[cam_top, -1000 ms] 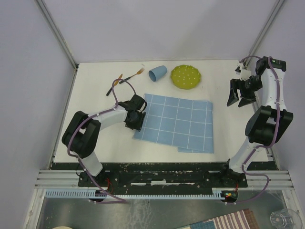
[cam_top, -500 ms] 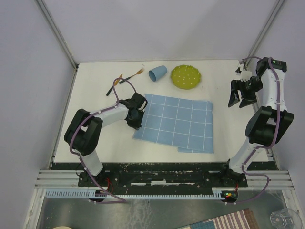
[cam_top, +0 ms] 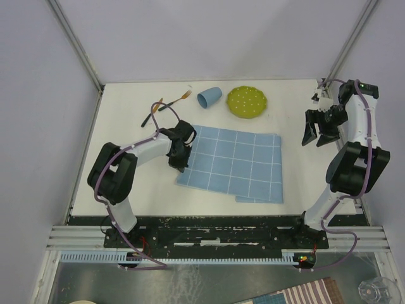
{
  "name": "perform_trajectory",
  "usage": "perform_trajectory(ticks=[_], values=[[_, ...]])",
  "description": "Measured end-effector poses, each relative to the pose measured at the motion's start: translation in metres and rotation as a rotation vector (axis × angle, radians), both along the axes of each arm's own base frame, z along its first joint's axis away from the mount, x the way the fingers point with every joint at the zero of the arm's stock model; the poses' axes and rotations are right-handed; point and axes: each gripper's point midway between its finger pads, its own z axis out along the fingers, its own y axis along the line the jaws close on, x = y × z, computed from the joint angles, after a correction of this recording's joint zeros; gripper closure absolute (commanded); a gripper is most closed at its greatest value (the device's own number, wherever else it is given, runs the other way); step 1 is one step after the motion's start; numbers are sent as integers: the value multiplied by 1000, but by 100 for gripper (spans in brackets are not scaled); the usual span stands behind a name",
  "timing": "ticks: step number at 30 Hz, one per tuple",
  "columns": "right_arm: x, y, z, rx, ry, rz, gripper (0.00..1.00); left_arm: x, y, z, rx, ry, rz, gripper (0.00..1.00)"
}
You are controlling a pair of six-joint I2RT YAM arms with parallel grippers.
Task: Set the dinner table for one person
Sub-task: Adjust the napkin at the center of the board.
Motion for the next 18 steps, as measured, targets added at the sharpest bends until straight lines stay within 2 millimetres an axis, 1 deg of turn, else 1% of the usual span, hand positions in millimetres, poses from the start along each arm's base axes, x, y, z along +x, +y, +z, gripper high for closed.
perform_trajectory(ticks=[8, 12, 15, 18], values=[[3, 4, -2, 24, -7, -22, 28, 0, 3, 20, 18, 9, 14, 97], [5, 8, -3, 46, -7, -35, 28, 5, -2, 34, 7, 5, 11, 97], [7, 9, -6, 61, 4, -41, 28, 9, -9, 47, -21, 2, 5, 97], [9, 10, -11, 73, 15, -45, 29, 8, -14, 56, -45, 16, -3, 97]])
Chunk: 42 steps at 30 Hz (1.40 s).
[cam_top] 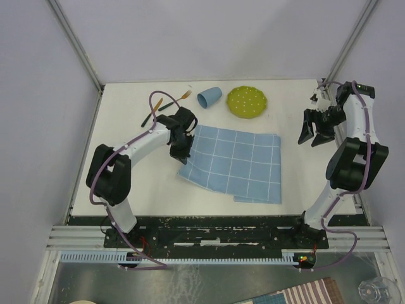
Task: Set the dinner table for one person
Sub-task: Adjust the napkin at the center of the board.
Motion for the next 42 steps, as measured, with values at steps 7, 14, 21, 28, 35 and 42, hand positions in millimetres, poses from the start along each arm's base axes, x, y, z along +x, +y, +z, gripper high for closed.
perform_trajectory(ticks=[7, 14, 21, 28, 35, 42], values=[[8, 13, -15, 89, 46, -7, 29, -7, -7, 14, -30, 56, -18, 97], [29, 52, -52, 110, 128, 131, 27, -22, -6, 13, -39, 110, -41, 97], [65, 82, -99, 113, 166, 195, 27, -35, 3, 15, -30, 113, -54, 97], [86, 67, -115, 79, 146, 144, 27, -36, 4, 28, -51, 70, -63, 97], [94, 71, -121, 87, 135, 145, 27, -37, 4, 28, -50, 71, -67, 97], [93, 93, -132, 135, 172, 165, 31, -37, 3, 28, -50, 70, -72, 97]])
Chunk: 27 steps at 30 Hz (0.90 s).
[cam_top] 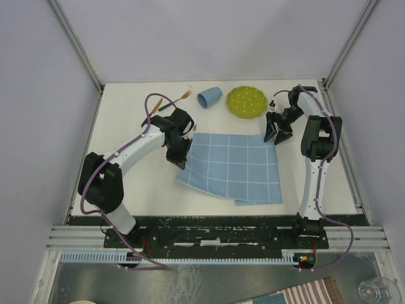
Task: Set the dinner table for one person
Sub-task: Adjust the napkin at the center of the board.
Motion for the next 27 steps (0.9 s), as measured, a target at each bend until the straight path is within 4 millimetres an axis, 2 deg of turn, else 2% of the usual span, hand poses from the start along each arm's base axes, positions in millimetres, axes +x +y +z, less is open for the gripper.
perform_trajectory(ticks=[1, 2, 5, 10, 16, 19, 24, 27], values=[[0, 2, 0, 3, 1, 3, 37, 0, 0, 0, 0, 0, 0, 97], [0, 4, -1, 7, 4, 3, 47, 0, 0, -1, 0, -1, -2, 97], [3, 9, -6, 14, 0, 16, 96, -4, 1, -4, 5, 7, -4, 97], [4, 12, -15, 17, 14, 12, 98, -6, 2, -7, 11, 15, -7, 97], [2, 4, -13, -55, -26, -11, 98, -6, 2, -5, 12, 6, -12, 97], [5, -1, 0, -105, -79, -26, 98, -5, 0, -2, 6, -12, -19, 97], [22, -5, 37, -153, -215, -57, 98, -1, -4, 0, -10, -36, -26, 97], [28, -7, 48, -169, -264, -76, 98, 1, -6, 2, -13, -44, -29, 97]])
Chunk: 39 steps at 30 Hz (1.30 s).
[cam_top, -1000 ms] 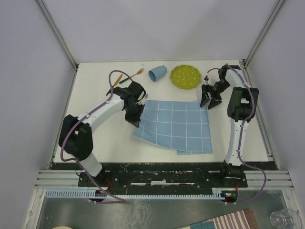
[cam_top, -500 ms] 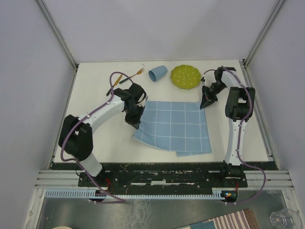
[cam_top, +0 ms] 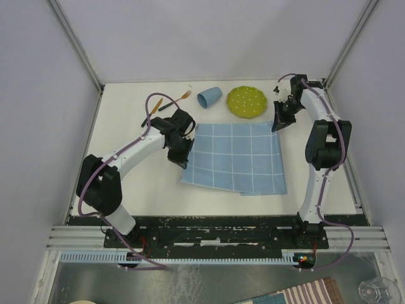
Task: Set the dinner table for one person
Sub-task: Adjust the napkin at the center of the board.
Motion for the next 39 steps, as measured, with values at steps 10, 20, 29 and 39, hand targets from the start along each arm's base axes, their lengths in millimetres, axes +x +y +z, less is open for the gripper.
perform_trajectory(ticks=[10, 20, 29, 39], values=[[2, -12, -6, -71, 6, -57, 98, 4, -4, 3, -11, -17, -4, 97], [7, -28, -15, -164, 22, -107, 98, 4, -11, 4, -30, -28, -18, 97], [19, -39, -27, -222, 33, -142, 62, 2, -11, 3, -25, -24, -24, 97], [25, -47, -27, -239, 20, -156, 58, -8, -11, -3, -1, 6, -43, 97]])
